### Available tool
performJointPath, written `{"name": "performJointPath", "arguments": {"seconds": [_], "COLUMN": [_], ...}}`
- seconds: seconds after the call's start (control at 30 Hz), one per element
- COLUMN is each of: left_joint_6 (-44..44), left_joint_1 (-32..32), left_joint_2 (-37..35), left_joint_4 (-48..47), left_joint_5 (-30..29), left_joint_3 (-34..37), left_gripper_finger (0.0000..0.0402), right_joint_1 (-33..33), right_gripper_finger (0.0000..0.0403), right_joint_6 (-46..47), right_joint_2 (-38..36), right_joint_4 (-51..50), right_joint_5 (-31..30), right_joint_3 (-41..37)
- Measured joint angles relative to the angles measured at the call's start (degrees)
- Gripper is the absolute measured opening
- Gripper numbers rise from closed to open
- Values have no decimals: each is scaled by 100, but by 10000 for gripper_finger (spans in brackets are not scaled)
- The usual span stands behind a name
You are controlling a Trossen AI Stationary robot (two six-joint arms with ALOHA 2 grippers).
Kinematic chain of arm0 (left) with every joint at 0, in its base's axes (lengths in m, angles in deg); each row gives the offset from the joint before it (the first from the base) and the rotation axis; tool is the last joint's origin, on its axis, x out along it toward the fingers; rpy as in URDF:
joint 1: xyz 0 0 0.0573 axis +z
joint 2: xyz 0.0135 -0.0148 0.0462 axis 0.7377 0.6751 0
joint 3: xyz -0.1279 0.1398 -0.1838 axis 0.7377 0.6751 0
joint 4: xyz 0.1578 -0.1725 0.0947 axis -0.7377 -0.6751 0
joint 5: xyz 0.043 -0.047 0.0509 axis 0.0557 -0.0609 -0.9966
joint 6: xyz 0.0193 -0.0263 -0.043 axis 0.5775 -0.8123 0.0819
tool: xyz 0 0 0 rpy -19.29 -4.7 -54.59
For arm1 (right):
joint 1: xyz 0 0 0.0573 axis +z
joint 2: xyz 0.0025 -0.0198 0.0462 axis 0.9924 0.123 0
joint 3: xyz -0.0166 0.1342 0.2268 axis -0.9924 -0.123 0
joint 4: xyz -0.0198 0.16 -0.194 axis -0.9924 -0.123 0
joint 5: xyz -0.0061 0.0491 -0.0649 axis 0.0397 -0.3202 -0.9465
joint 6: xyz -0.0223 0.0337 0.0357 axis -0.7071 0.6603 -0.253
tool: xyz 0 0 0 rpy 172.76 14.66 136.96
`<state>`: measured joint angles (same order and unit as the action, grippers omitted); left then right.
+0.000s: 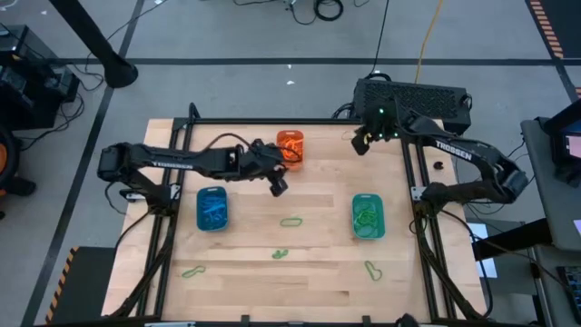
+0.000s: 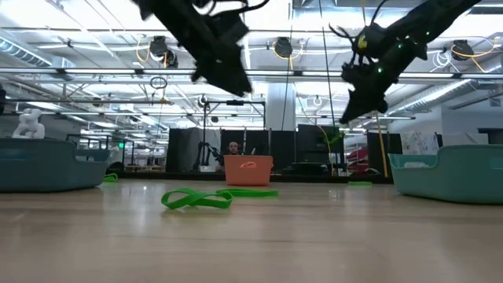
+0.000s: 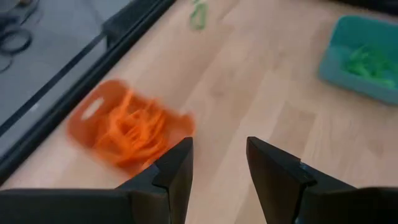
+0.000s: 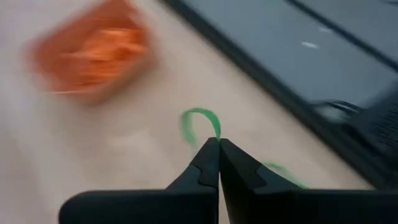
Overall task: Sort rubber bands into baskets
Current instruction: Put the green rubber band into the green bin
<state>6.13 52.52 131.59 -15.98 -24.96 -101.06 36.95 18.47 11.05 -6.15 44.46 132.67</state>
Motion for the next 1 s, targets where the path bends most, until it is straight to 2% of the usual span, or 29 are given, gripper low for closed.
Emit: {"name": "performJointPath", "arguments": {"seconds": [0.07, 0.13, 0.23, 0.33, 0.53, 0.73, 1.0], "left_joint_6": [109, -18, -730, -1414, -2315, -2635, -2493], "left_joint_1": [-26, -31, 86, 293, 571, 602, 582], "left_joint_2": [196, 459, 1007, 1486, 2178, 2645, 2641], "left_joint_4": [1196, 2526, 4227, 5174, 6321, 7037, 7183], "left_joint_5": [217, 680, 1244, 1705, 2614, 3299, 3493], "left_joint_3": [358, 755, 1104, 1196, 1179, 974, 951], "left_gripper_finger": [157, 157, 157, 157, 157, 157, 152], "right_joint_1": [164, 402, 857, 1339, 2198, 2680, 2849], "right_gripper_finger": [0, 0, 0, 0, 0, 0, 0], "right_joint_6": [48, 141, 181, 287, 519, 625, 756], "right_joint_2": [-63, -132, -218, -235, -239, -239, -239], "right_joint_4": [-7, -4, 44, -4, -70, 80, 88], "right_joint_5": [513, 927, 1061, 1080, 1063, 849, 782], "right_joint_3": [0, 0, 0, 2, 2, 2, 2]}}
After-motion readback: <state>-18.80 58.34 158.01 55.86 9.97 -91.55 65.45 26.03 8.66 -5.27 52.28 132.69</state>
